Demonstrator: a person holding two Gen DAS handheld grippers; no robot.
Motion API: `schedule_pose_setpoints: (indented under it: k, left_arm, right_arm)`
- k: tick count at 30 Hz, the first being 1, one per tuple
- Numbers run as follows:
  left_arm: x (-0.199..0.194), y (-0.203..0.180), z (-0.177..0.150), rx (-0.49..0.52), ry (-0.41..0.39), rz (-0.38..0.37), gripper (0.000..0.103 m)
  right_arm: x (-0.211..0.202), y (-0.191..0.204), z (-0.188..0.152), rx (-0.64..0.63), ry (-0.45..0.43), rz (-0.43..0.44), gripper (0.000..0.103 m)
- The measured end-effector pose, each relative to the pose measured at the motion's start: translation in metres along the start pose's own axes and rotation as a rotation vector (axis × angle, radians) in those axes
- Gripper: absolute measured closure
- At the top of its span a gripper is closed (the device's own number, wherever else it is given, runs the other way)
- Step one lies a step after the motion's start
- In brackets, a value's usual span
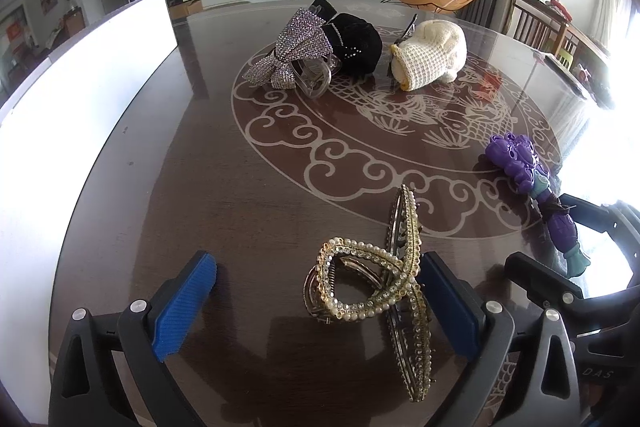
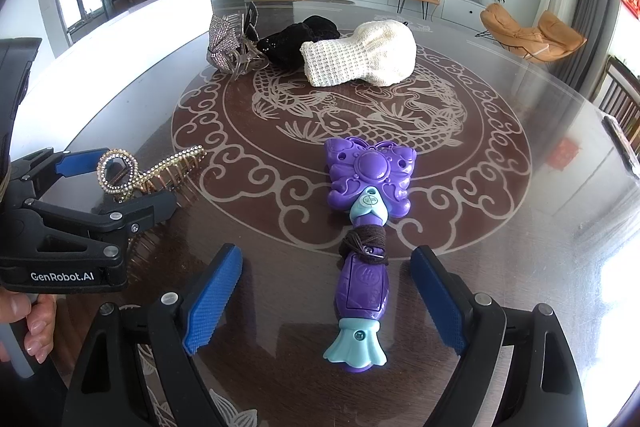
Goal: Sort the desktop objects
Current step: 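Lift the gold clip with the left gripper while the right gripper holds the purple toy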
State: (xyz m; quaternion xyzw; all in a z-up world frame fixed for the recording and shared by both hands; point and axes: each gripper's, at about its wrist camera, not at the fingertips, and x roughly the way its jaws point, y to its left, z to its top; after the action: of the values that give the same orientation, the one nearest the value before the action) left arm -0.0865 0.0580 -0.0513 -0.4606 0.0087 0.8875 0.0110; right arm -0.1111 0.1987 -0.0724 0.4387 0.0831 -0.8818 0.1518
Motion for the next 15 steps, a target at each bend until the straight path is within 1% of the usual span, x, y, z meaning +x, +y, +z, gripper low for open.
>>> schedule_pose_setpoints:
  k: [6,9,15]
  left_arm:
    - [0.0003,-0.0002,0.0,0.0,0.0,0.0,0.001]
    - [0.0005,-0.0004,0.0,0.0,0.0,0.0,0.001]
    - [0.0007,-0.0006,-0.0002,0.0,0.0,0.0,0.0]
  right_arm:
    - [0.0,-0.0001,0.0,0.0,0.0,0.0,0.016]
    - [0.0007,-0.0002,0.0,0.001,0.004,0.001,0.012]
    - [0.0011,0.0004,-0.0002,0.0,0.005,0.001,0.011]
